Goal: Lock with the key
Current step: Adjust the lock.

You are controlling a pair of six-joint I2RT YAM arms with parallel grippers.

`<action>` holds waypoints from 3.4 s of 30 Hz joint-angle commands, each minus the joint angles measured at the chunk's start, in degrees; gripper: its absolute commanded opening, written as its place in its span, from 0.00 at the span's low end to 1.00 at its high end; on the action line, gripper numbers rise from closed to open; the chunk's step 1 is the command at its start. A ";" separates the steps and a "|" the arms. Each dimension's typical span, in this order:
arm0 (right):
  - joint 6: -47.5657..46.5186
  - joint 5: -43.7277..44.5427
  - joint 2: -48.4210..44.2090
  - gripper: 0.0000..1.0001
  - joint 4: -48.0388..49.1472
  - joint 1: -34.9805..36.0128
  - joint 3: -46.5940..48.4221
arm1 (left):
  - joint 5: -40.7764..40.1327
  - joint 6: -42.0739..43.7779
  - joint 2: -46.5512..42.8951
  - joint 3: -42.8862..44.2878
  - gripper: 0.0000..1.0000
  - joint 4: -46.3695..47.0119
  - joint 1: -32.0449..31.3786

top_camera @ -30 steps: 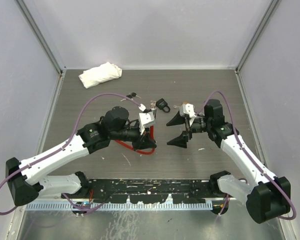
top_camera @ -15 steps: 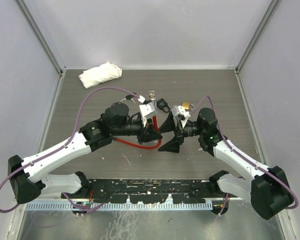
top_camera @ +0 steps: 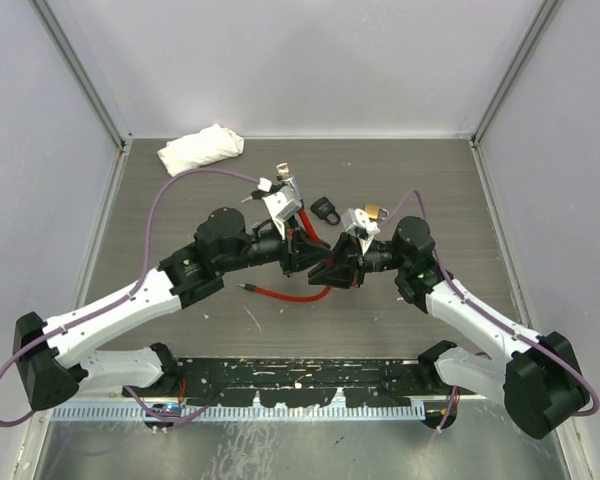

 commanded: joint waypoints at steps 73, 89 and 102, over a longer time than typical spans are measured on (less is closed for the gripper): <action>-40.99 50.41 2.56 0.01 -60.63 10.90 36.41 | -46.60 -39.97 -1.78 -4.08 0.05 19.45 0.17; -34.42 13.70 -2.44 0.84 -66.94 2.02 41.15 | 3.42 4.21 -7.70 11.72 0.00 -6.67 10.67; 2.84 6.78 5.82 0.86 -16.01 2.51 33.21 | 33.15 -1.46 8.27 28.53 0.00 1.95 18.22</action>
